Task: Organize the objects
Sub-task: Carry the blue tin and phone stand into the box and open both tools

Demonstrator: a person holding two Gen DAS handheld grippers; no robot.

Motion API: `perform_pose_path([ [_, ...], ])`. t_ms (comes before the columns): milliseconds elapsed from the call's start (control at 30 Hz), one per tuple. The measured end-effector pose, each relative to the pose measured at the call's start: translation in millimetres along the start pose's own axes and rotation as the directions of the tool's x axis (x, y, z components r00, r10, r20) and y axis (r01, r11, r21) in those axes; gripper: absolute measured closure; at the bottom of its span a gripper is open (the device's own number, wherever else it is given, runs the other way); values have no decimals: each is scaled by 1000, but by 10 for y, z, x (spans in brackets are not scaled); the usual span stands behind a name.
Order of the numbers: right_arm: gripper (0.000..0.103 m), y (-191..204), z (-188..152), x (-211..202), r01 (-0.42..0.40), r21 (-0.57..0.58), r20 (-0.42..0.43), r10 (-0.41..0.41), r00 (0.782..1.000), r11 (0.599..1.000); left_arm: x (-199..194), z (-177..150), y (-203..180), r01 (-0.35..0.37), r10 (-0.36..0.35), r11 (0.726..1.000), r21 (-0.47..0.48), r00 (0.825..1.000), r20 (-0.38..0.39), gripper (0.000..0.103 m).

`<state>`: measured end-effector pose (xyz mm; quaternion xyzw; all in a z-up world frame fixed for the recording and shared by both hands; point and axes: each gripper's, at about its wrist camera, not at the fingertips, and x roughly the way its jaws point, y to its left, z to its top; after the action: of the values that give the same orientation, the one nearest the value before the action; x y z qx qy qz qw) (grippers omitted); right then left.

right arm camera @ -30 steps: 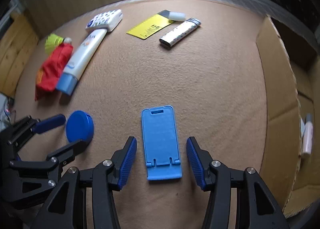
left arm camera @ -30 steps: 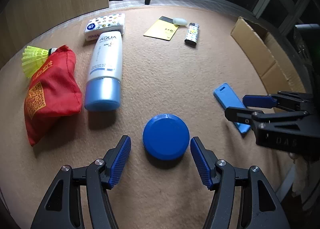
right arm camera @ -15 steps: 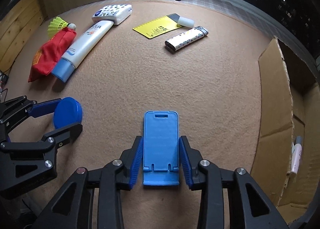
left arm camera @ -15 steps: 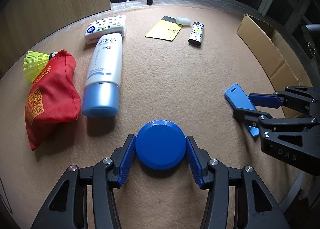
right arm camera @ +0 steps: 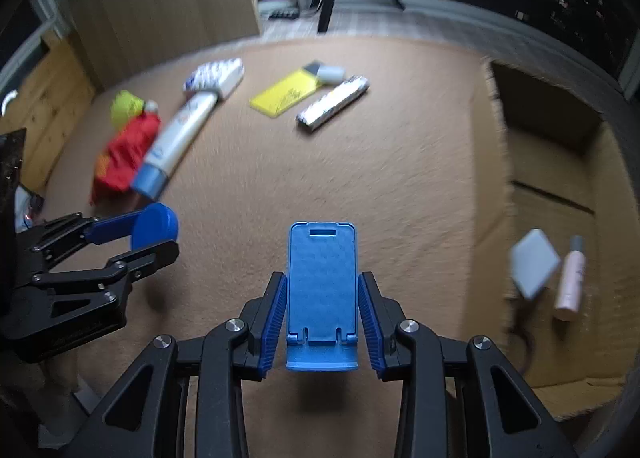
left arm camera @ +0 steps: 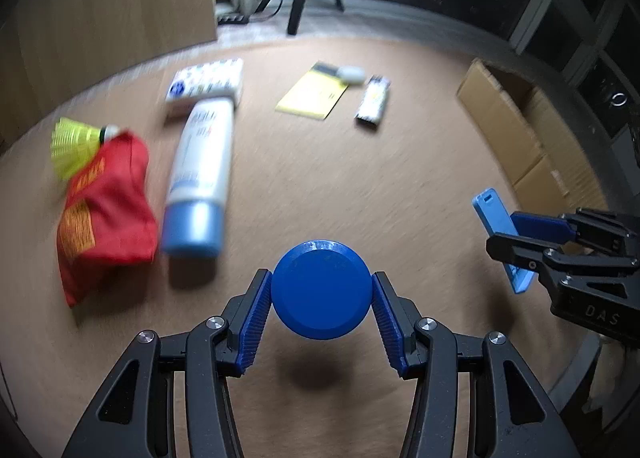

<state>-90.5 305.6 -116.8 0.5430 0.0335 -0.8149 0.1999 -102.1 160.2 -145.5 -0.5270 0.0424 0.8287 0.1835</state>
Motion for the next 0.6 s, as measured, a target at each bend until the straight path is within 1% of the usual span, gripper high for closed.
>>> perform_pose_path([
  [100, 70, -132, -5, -222, -2, 22, 42, 1, 999, 1000, -127, 131, -175, 20, -21, 999, 25, 999, 39, 49],
  [300, 70, -530, -48, -649, 38, 70, 115, -46, 992, 997, -262, 354, -613, 74, -81, 994, 78, 994, 77, 49],
  [433, 70, -817, -99, -777, 79, 111, 134, -93, 987, 991, -250, 459, -1004, 106, -117, 987, 124, 990, 84, 49],
  [600, 70, -1193, -201, -831, 108, 166, 128, -130, 983, 980, -178, 535, -1529, 146, -163, 971, 190, 984, 76, 49],
])
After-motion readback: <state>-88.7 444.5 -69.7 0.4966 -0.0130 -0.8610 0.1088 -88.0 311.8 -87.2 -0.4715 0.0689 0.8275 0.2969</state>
